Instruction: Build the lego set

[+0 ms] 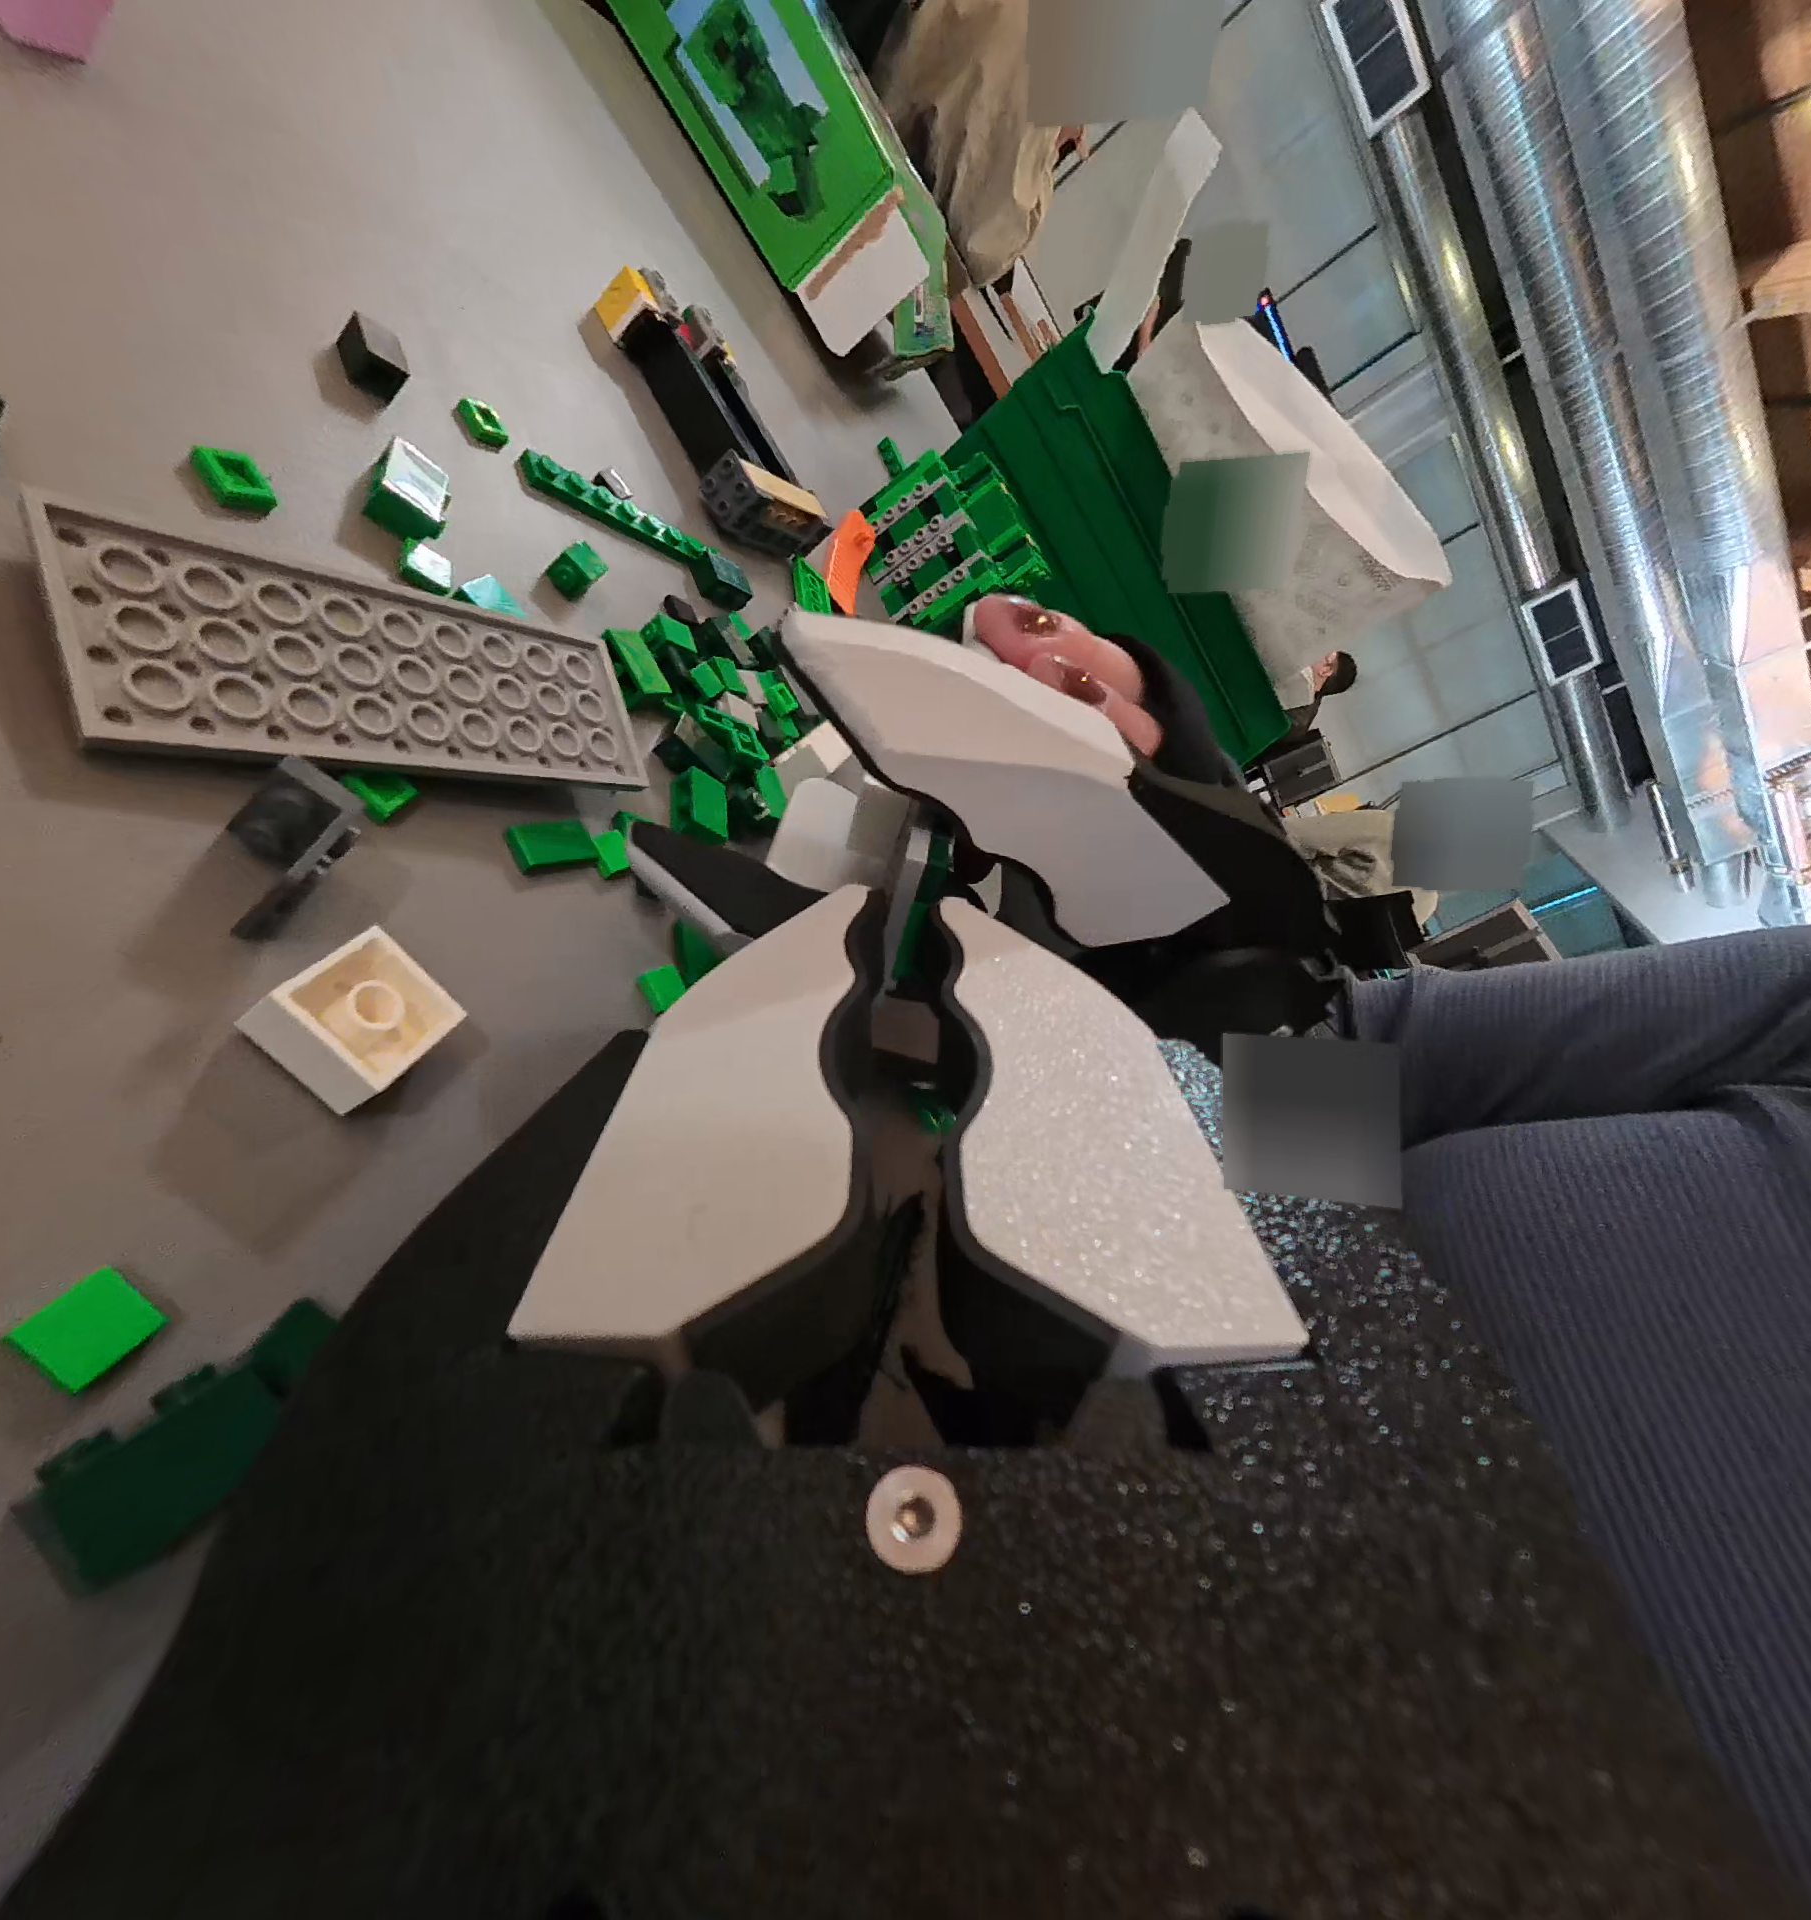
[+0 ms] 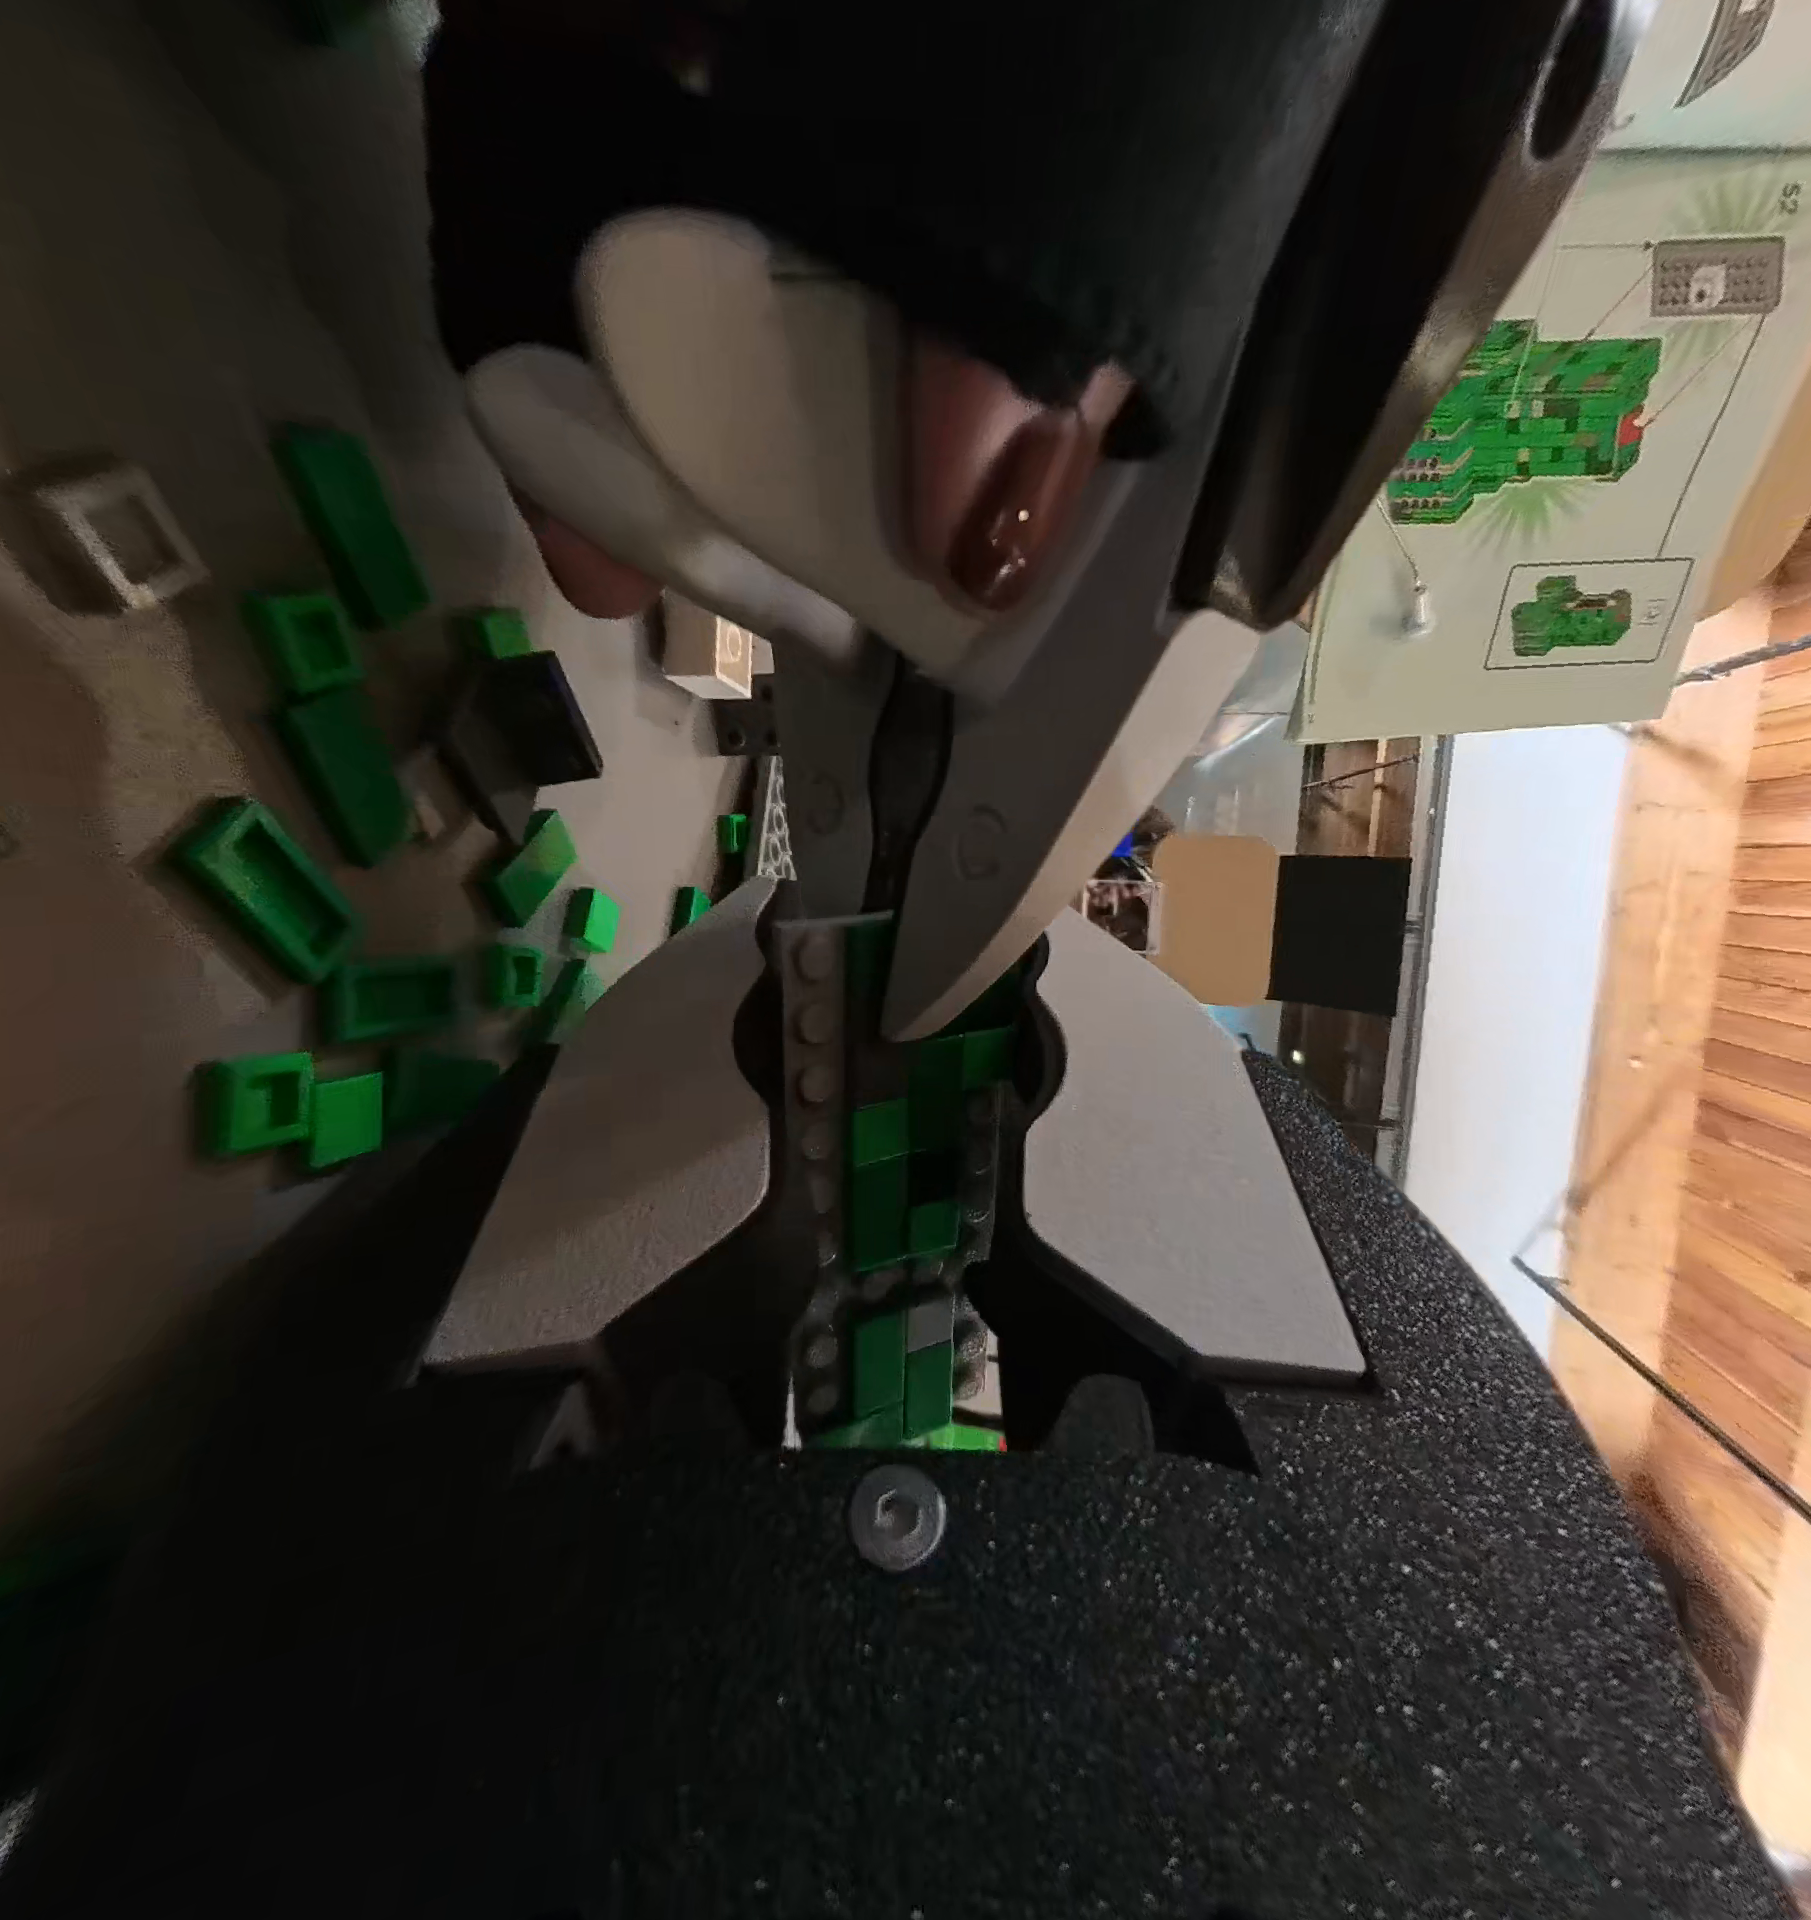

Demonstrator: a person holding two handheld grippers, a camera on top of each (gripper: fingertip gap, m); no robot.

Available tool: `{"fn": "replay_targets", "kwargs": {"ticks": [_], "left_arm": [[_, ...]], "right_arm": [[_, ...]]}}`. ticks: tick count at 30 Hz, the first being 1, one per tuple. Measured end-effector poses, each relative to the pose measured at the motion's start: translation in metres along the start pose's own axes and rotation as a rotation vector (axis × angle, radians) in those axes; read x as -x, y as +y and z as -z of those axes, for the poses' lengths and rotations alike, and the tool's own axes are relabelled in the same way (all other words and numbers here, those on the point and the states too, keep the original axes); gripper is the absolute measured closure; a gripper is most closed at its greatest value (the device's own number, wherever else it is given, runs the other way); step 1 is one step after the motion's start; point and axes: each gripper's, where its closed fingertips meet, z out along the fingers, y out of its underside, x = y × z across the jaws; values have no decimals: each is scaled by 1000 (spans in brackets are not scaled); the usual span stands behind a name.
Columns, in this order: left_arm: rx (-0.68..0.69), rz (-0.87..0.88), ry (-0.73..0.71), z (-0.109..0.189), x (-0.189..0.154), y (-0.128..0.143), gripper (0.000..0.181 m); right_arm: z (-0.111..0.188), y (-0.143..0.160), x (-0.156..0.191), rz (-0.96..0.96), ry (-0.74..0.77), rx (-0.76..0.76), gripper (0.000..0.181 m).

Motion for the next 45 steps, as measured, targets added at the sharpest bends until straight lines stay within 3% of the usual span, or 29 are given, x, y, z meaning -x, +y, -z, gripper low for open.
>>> {"fn": "replay_targets", "kwargs": {"ticks": [6, 7, 9, 14, 17, 24, 31, 35, 39, 45], "left_arm": [[-10, 47, 20, 1, 1, -2, 174], [-35, 70, 24, 3, 2, -6, 175], [-49, 146, 87, 6, 0, -9, 175], [-31, 102, 44, 3, 2, -5, 176], [-39, 61, -1, 3, 5, -5, 176], [-177, 65, 13, 15, 6, -23, 176], [-378, -9, 11, 35, 5, -47, 175], [-488, -47, -19, 50, 7, -60, 176], [-516, -109, -60, 52, 7, -62, 176], [-508, -140, -55, 50, 4, -61, 176]], "right_arm": [[-2, 0, -6, 65, 73, 12, 143], [0, -3, -10, 93, 111, 4, 158], [-1, -4, -12, 125, 143, 7, 161], [-1, 0, -3, -78, 35, -18, 157], [-2, 5, 0, -197, -29, -19, 140], [1, 32, -5, -298, -42, 13, 130], [9, 29, -32, -378, 176, -82, 141], [7, 40, -37, -525, 194, -93, 144], [6, 49, -38, -629, 177, -94, 145], [11, 43, -41, -607, 191, -133, 151]]}}
